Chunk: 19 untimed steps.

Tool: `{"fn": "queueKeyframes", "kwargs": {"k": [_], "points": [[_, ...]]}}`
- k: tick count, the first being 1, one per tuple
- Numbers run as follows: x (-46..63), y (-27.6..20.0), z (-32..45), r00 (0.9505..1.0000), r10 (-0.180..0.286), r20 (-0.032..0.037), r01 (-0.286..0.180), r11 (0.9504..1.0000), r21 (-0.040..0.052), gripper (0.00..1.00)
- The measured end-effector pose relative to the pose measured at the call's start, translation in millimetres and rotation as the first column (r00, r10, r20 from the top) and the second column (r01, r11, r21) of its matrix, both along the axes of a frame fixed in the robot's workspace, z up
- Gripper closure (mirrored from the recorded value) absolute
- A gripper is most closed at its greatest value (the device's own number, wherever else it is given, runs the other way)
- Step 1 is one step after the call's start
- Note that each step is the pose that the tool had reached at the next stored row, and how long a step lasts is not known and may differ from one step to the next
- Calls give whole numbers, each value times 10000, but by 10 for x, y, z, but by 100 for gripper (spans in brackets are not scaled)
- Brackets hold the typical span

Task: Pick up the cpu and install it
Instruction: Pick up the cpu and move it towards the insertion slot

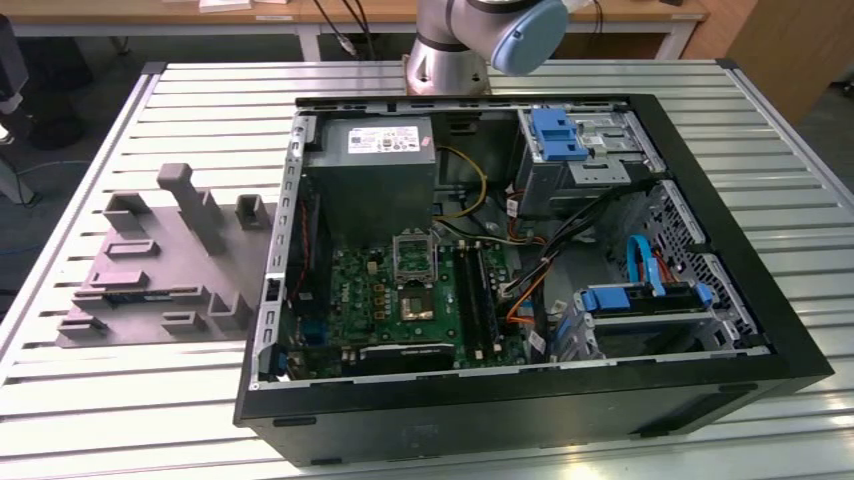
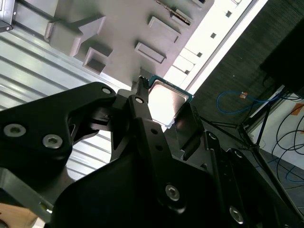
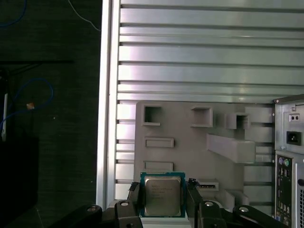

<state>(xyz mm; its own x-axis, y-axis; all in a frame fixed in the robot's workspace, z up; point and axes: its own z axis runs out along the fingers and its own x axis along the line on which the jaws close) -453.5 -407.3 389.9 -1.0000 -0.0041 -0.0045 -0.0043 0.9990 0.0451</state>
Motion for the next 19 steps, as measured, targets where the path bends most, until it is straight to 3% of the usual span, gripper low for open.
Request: {"fn": "queueKeyframes", "kwargs": {"k": [19], "points": [[41, 0, 0, 10000, 0, 0, 0, 10000, 0, 53]]}}
